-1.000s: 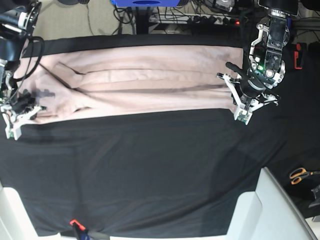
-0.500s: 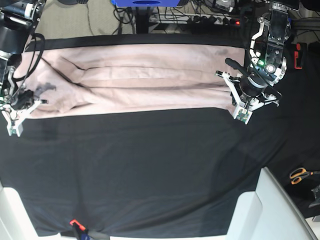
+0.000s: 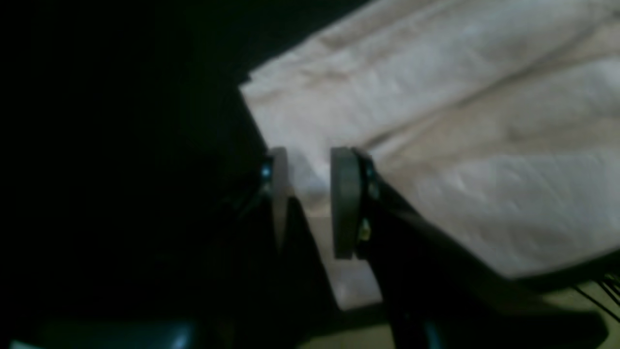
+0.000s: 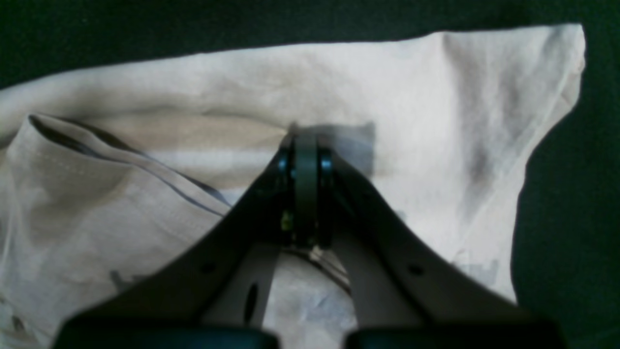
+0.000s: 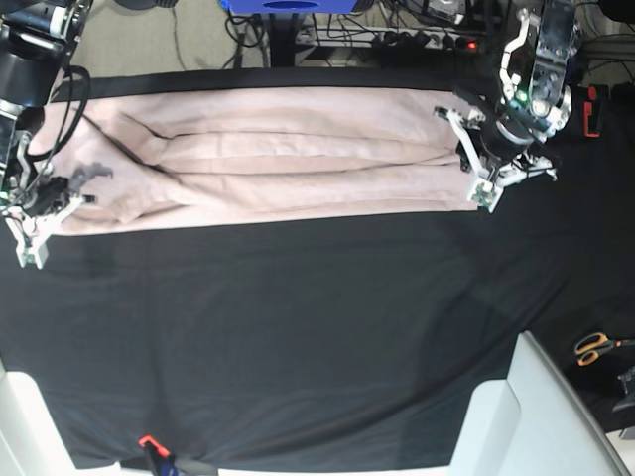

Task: Fold the T-shirt properly
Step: 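Hold the shirt ends with both grippers and smooth it flat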

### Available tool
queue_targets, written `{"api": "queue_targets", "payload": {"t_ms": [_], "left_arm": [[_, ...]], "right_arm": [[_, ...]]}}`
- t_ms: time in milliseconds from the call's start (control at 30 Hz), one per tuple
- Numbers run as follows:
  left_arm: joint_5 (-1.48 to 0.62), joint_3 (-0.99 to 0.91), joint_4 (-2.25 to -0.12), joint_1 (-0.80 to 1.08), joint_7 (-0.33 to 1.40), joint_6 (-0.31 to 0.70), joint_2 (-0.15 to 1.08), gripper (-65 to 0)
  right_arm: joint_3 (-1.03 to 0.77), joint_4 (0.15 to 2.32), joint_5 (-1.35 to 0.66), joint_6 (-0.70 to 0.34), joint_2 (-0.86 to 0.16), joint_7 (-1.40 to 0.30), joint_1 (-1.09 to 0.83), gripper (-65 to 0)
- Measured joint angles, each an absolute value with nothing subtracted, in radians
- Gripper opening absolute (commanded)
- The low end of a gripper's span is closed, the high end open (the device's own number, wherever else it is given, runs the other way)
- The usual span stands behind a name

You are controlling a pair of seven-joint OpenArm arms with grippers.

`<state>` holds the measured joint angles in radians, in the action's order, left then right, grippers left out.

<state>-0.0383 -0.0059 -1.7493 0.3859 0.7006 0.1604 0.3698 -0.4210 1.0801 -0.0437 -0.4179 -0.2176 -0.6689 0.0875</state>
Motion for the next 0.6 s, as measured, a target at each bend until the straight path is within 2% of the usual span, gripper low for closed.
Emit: {"api": "queue_targets", "payload": {"t_ms": [233, 300, 367, 500, 600], "left_arm": [[-0.147, -0.181, -1.982, 0.474, 0.679, 0.159, 0.284, -50.8], [-0.179, -0.196, -1.939, 0.478, 0.69, 0.167, 0.262, -55.0], [-0.221, -0.252, -1.879, 0.489, 0.705, 0.164, 0.25, -65.0], [-0.369, -0.41, -1.755, 0.463, 0.699, 0.16, 0.262, -65.0], [-0.447, -0.477, -1.643, 0.424, 0.692, 0.245, 0.292, -65.0]], "right_arm": [[-0.42, 1.162, -0.043, -0.415, -0.207, -0.662, 0.059, -64.5], [-0.424, 1.261, -0.039, -0.412, -0.191, -0.646, 0.015, -64.7], [-0.424, 1.365, -0.039, -0.413, -0.171, -0.613, -0.037, -64.8], [-0.423, 1.545, -0.043, -0.413, -0.107, -0.602, -0.108, -64.8], [-0.423, 1.605, -0.043, -0.412, -0.059, -0.591, -0.164, -64.8]]}}
